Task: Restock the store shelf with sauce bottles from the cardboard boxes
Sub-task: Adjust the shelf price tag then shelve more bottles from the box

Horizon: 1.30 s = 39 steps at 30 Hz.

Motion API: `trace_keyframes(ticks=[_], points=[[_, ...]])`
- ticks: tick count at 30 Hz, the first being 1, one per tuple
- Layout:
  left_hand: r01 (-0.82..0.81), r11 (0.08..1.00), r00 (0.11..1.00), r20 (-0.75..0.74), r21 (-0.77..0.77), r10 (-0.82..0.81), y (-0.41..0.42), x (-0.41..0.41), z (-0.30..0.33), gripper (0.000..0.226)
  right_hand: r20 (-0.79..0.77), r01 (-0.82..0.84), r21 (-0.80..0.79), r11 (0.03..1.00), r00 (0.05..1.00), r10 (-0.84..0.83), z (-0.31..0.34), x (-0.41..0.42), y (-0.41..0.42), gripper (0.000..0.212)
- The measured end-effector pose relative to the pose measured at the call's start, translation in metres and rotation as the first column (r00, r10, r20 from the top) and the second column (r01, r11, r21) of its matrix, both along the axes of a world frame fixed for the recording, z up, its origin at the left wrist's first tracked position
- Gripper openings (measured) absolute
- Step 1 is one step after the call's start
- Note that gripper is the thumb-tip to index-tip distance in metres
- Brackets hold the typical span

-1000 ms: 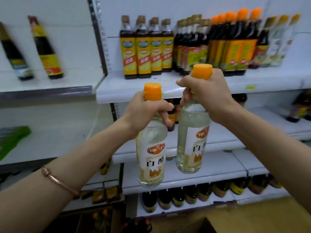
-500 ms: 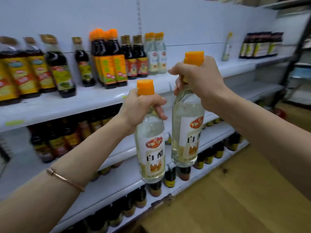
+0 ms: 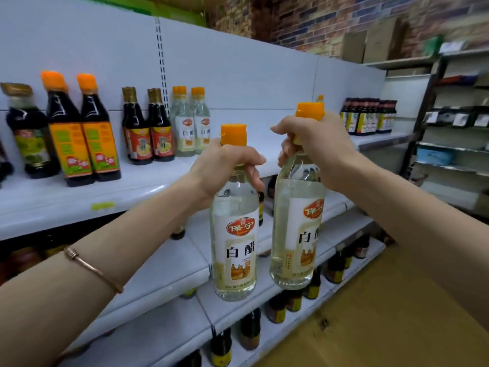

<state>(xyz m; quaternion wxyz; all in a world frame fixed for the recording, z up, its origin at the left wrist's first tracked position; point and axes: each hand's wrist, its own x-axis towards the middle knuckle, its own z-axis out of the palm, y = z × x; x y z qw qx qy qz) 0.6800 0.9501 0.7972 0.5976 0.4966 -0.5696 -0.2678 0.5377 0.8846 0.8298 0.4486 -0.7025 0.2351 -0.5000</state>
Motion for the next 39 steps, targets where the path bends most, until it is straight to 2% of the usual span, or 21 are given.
trace_keyframes(ticks=[8, 14, 22, 29, 39], points=[[-0.034, 0.998, 0.999, -0.005, -0.049, 0.034, -0.124, 0.042, 0.049, 0.031, 0.013, -0.055, -0.047, 0.997, 0.998, 0.055, 0.044, 0.042, -0.126, 0.026], [-0.191, 0.979, 0.976, 0.096, -0.071, 0.197, -0.187, 0.066, 0.07, 0.033, 0.017, -0.14, -0.06, 0.988, 0.99, 0.142, 0.064, 0.08, -0.213, 0.025], [-0.391, 0.919, 0.918, 0.048, -0.058, 0.394, -0.26, 0.111, 0.092, 0.038, 0.003, -0.359, -0.035, 0.933, 0.933, 0.36, 0.084, 0.142, -0.315, 0.025], [-0.541, 0.838, 0.839, 0.026, -0.074, 0.544, -0.289, 0.149, 0.102, 0.035, -0.018, -0.526, -0.021, 0.85, 0.85, 0.526, 0.095, 0.206, -0.354, 0.024], [-0.648, 0.761, 0.753, 0.121, -0.036, 0.647, -0.303, 0.209, 0.093, 0.032, -0.028, -0.585, 0.032, 0.81, 0.81, 0.586, 0.069, 0.276, -0.373, 0.027]])
